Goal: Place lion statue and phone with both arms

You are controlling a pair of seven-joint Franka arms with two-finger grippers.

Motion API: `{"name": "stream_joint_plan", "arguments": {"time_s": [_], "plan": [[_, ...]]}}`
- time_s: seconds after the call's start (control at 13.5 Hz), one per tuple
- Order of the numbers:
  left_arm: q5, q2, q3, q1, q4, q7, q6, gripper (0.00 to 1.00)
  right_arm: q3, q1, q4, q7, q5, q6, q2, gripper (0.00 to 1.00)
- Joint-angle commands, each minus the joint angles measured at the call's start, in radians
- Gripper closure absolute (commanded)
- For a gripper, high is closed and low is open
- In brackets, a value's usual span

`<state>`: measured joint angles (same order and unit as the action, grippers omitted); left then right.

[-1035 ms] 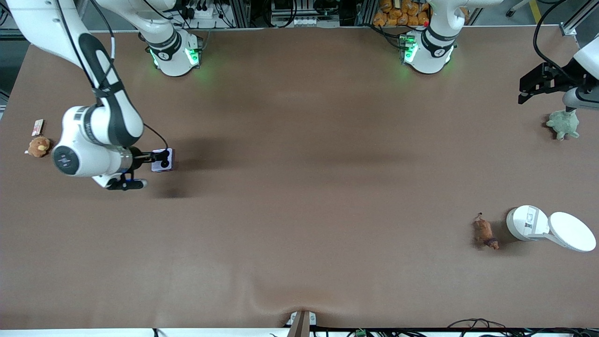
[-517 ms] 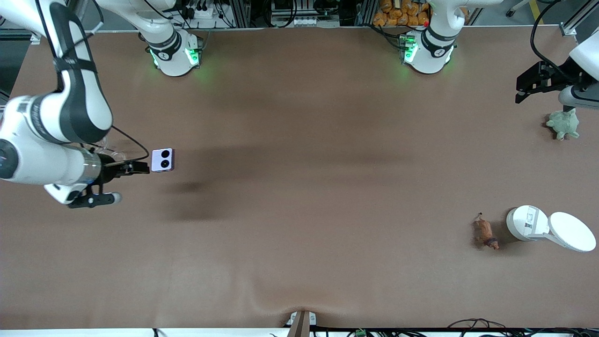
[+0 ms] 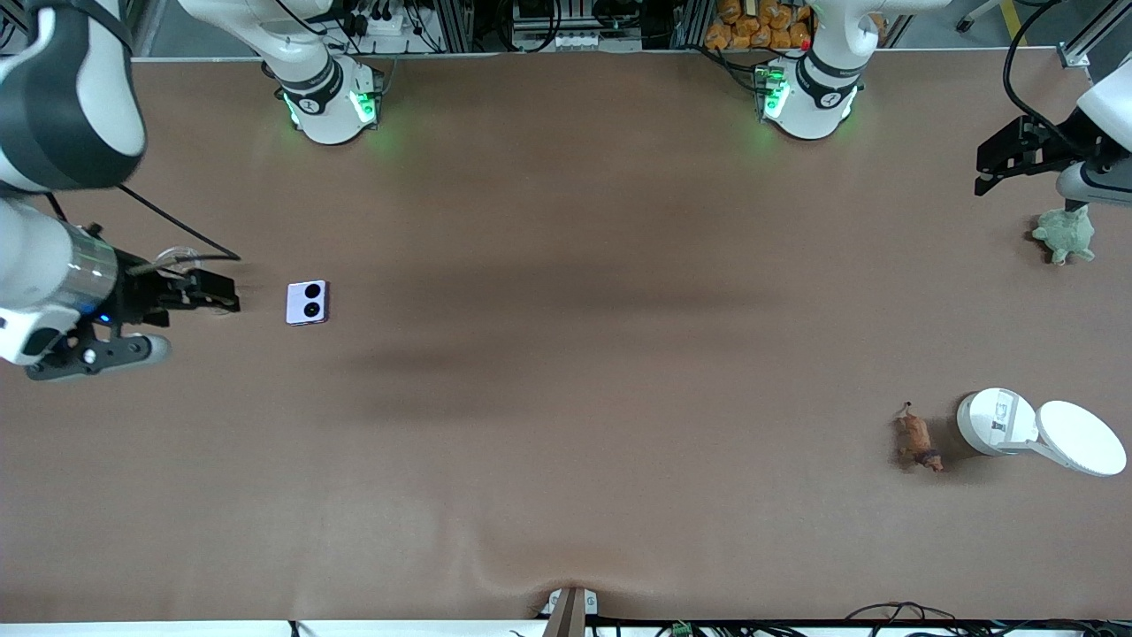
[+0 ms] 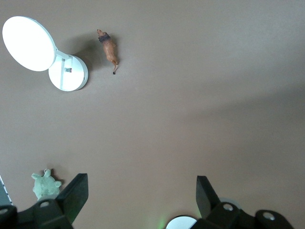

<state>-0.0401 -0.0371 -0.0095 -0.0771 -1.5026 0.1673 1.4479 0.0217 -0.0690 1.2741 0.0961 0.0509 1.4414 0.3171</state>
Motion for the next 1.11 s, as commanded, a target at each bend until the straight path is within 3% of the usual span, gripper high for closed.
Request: {"name": "stream_joint_plan", "arguments": {"time_s": [0.0, 0.15, 0.44, 0.67, 0.89, 1.03], "plan": [[0.014, 0.010, -0.001, 0.003, 0.021, 0.006, -0.006, 0.00, 0.003, 0.004, -0.085, 0.010, -0.017, -0.099, 0.000, 0.00], [0.014, 0.010, -0.001, 0.005, 0.019, 0.006, -0.006, 0.00, 0.000, 0.017, -0.177, 0.002, -0.022, -0.195, 0.000, 0.00], [0.016, 0.010, -0.001, 0.010, 0.021, 0.006, -0.006, 0.00, 0.024, 0.075, -0.167, -0.094, -0.014, -0.262, -0.111, 0.00], [0.016, 0.010, -0.001, 0.010, 0.021, 0.006, -0.006, 0.00, 0.020, 0.067, -0.015, -0.214, -0.010, -0.182, -0.200, 0.00], [0.016, 0.010, -0.001, 0.011, 0.021, 0.006, -0.006, 0.00, 0.006, 0.066, 0.251, -0.214, -0.005, -0.035, -0.369, 0.00], [0.014, 0.011, -0.001, 0.010, 0.019, 0.006, -0.006, 0.00, 0.000, 0.066, 0.300, -0.214, -0.005, -0.024, -0.398, 0.00]]}}
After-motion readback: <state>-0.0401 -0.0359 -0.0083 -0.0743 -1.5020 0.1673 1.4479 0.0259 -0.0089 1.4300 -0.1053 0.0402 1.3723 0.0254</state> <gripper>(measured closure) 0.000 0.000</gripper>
